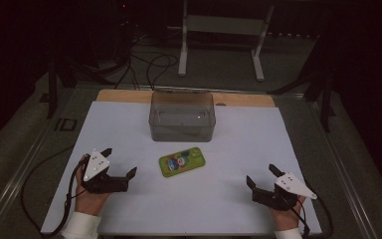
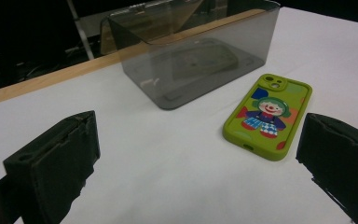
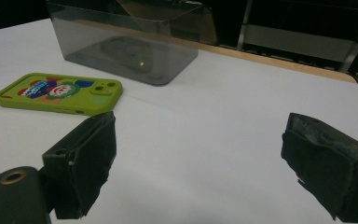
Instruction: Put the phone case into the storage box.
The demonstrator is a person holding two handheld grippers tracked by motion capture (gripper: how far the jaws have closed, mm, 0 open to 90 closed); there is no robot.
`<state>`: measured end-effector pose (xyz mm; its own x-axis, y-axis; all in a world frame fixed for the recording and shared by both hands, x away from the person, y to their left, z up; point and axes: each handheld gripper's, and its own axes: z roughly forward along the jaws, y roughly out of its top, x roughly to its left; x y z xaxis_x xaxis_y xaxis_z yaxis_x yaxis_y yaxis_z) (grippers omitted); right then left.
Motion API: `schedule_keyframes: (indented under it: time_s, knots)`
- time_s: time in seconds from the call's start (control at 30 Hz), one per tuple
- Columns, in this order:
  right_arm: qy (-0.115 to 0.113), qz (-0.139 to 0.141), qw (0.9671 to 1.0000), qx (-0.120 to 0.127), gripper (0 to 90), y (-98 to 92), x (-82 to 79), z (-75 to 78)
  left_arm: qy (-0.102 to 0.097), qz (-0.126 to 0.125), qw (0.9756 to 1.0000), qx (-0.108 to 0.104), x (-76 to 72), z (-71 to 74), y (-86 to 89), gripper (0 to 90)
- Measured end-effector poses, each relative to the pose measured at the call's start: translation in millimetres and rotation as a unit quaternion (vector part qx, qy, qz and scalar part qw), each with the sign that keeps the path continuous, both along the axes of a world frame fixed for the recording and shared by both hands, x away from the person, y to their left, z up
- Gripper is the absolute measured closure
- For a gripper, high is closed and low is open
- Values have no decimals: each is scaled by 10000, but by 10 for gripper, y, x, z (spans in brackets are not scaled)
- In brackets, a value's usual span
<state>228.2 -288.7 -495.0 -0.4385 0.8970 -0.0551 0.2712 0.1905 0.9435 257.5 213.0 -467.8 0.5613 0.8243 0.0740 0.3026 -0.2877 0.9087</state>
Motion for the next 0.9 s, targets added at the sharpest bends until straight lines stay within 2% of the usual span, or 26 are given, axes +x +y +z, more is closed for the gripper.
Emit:
schedule_keyframes:
  time_s: [0.33,0.9]
  knots:
    - [35,13,10000,3,101,-3,6,-3,53,-147,9998,110,116,50,-161,0]
    - [72,53,10000,12,101,6,16,-11,343,-461,9979,310,366,38,-400,0]
